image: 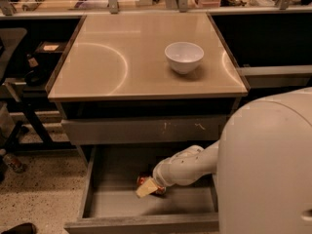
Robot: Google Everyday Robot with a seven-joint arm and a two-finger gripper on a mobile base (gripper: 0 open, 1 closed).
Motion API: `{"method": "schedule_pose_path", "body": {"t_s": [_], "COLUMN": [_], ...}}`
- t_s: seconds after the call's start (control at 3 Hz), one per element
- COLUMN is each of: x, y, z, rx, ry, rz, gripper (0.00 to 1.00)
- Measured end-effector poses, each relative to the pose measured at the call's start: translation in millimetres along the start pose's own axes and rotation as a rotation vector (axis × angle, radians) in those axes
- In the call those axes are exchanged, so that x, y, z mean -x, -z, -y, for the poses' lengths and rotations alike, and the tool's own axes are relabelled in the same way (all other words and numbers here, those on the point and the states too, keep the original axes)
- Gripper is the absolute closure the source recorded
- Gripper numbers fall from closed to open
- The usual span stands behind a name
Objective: Pick coke can from middle drawer and place on counter
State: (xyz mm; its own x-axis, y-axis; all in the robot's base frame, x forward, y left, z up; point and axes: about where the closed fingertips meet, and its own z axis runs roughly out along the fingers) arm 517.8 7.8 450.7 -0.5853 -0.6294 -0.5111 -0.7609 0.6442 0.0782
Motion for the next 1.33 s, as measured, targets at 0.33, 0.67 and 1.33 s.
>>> {"method": "schedule_pose_path", "body": {"t_s": [0.33,0.67,1.33], "x": [-19.3,-33.8,-47.9], "y": [-8.7,-22.2,-41.7], "z": [4.4,7.8,9.4], "rx": [-0.005,-0.006,-0.003], "ry": [-0.006,-0.006,-0.01], "rz": [-0.01,-0.031,-0.048], "gripper": [0.0,0.0,0.0]}}
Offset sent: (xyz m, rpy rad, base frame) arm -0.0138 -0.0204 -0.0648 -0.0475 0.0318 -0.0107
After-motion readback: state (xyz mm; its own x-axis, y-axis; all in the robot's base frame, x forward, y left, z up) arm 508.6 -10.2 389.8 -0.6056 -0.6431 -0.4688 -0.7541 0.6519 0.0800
